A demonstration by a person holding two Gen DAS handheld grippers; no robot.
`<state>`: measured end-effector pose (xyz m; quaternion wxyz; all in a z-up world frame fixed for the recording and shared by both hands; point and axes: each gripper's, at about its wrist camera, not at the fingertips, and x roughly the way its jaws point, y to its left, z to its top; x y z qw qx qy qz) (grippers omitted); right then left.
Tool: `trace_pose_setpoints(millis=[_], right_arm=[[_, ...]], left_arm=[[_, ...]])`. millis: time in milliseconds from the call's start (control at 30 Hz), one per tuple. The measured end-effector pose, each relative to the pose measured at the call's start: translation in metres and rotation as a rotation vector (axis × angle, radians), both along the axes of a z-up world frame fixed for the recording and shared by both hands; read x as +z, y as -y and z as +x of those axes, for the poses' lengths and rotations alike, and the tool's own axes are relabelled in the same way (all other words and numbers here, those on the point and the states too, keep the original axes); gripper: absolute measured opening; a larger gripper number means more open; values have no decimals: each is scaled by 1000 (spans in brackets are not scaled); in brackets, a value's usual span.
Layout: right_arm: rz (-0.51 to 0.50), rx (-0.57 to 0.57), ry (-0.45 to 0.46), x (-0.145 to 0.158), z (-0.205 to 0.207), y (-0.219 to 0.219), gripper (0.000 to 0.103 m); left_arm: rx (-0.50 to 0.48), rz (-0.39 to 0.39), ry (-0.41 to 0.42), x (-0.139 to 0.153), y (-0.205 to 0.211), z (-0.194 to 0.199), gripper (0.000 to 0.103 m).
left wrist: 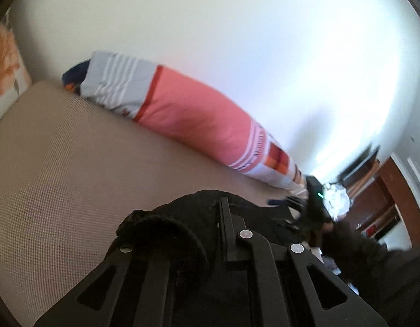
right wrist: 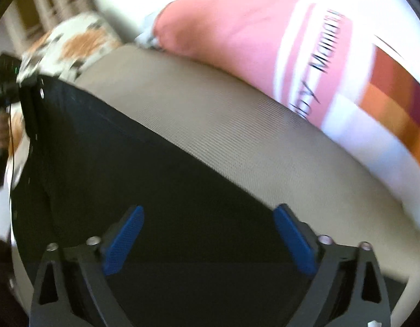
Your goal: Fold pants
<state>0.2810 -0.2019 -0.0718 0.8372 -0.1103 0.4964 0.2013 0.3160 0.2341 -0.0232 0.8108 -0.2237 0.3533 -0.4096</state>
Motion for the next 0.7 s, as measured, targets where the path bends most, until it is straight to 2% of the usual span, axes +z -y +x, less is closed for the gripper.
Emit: trace_pose_setpoints(millis=[33, 100, 167, 333, 400, 433, 467, 500, 567, 700], right_arm=[[-1, 41, -19, 0, 6, -1, 81], [-29, 114, -42, -2, 15, -6, 80], [-53, 188, -65, -6, 22, -9, 73], [-110, 304, -134, -20, 29, -10, 58], [-133, 319, -151, -27, 32, -8, 53], [-129, 323, -160, -29, 34, -8, 46], [-124, 325, -162, -30, 34, -8, 35], [-122, 325, -160, -31, 33, -8, 29], [-139, 315, -131, -32, 29, -11, 10], [-176, 270, -37, -21, 7, -13, 6]], left_arm=[[-5, -1, 13, 3, 0, -5, 9], [-5, -3, 26, 6, -2, -12, 9], [3, 4, 30, 9, -1, -16, 9], [21, 20, 23, 9, 0, -21, 9], [24, 29, 19, 10, 1, -22, 9], [21, 36, 17, 10, 2, -22, 9], [21, 51, 16, 10, 3, -22, 9], [21, 61, 14, 10, 4, -23, 9], [19, 77, 4, 8, 7, -22, 9], [37, 96, 1, 10, 7, -23, 9]])
